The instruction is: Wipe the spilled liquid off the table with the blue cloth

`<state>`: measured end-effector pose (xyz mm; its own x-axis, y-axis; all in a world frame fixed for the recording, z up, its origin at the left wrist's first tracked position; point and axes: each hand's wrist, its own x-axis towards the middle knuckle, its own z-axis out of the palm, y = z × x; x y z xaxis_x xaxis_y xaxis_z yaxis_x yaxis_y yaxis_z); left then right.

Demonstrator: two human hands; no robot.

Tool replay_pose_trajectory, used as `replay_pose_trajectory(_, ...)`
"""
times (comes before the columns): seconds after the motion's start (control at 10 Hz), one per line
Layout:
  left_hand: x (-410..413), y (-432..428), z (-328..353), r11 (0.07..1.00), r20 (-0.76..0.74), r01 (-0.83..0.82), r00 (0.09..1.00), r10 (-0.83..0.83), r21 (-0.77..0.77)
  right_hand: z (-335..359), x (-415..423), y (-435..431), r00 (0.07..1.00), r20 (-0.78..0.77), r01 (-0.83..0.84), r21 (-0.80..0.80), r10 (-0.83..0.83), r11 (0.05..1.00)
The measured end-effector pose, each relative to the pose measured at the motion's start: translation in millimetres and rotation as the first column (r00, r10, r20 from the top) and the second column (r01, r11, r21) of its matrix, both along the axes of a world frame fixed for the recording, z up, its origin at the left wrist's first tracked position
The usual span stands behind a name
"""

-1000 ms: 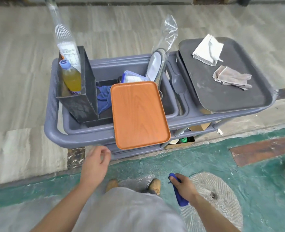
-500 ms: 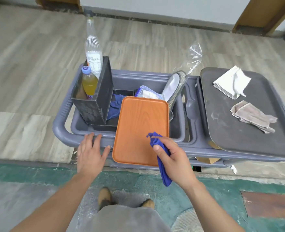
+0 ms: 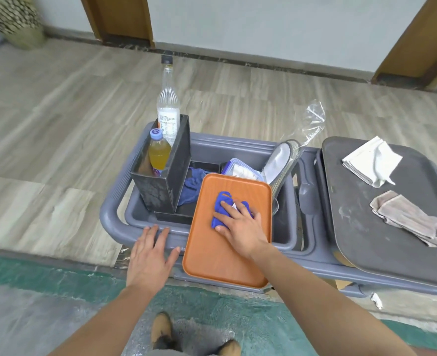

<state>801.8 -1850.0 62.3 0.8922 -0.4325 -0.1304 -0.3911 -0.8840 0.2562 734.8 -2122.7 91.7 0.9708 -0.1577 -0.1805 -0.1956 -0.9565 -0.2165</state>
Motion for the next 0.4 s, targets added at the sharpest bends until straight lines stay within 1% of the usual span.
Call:
replay_pose_trajectory(0.1, -0.7, -1.2, 3.5, 1.000, -0.003, 0.015, 1.000, -0.015, 0.018, -2.9, -4.5, -0.4, 1.000, -0.017, -0.018, -0.011, 0.018, 1.000)
replay_pose_trajectory(0.2, 0.4, -0.1, 7.8, 1.000, -0.016, 0.017, 1.000, -0.017, -0.022, -1.4, -10.0, -1.0, 0.999, -0.001, -0.043, -0.035, 0.043, 0.998)
replay_pose_trajectory(0.3, -3.3, 2.0, 17.3, 0.993, 0.002, 0.031, 1.000, -0.031, -0.113, 14.7, -11.9, -2.3, 0.998, 0.058, -0.018, -0.034, 0.020, 0.999)
replay_pose_trajectory(0.4, -14.6, 22.3, 9.9, 0.971, -0.011, 0.088, 0.996, -0.092, -0.223, 29.5, -33.1, 2.2, 0.978, 0.201, 0.043, 0.034, -0.049, 0.998)
